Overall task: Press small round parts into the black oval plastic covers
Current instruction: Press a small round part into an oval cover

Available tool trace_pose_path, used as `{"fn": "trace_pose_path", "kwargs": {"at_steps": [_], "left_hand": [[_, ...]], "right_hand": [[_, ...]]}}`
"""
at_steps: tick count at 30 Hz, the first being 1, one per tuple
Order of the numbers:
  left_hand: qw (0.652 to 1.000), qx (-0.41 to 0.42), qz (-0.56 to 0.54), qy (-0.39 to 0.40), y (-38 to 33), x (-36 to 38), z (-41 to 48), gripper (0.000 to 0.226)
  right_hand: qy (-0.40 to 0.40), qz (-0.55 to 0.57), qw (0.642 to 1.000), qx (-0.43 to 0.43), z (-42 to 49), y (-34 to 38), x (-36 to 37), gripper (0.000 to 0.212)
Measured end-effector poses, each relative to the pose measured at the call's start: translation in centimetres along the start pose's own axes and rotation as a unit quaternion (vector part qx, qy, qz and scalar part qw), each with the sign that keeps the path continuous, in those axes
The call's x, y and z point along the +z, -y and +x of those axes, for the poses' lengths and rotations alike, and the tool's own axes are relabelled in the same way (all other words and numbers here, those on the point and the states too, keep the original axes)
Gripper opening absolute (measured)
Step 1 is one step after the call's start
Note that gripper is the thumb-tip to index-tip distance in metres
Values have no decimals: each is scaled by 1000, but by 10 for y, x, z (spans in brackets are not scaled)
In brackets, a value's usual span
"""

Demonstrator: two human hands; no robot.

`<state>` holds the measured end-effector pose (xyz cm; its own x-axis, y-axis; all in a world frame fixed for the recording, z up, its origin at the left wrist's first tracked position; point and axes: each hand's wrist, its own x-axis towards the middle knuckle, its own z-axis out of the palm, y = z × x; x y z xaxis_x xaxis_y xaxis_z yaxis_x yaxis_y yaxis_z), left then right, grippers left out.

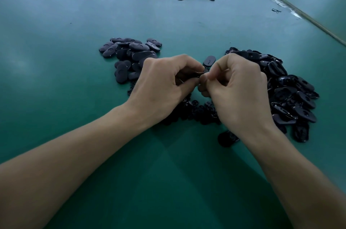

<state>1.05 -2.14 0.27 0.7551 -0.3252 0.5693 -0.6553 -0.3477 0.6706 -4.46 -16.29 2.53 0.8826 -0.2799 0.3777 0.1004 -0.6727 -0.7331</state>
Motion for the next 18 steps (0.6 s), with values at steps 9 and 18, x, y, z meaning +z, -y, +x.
{"fn": "trace_pose_path", "kwargs": {"at_steps": [9,18], "left_hand": [[998,-34,-27,-46,2,1,3,17],[997,-27,-67,-16,5,1,3,18]], "right_hand": [[-5,74,997,23,0,2,1,28],[-16,12,999,-36,-1,3,2,23]]}}
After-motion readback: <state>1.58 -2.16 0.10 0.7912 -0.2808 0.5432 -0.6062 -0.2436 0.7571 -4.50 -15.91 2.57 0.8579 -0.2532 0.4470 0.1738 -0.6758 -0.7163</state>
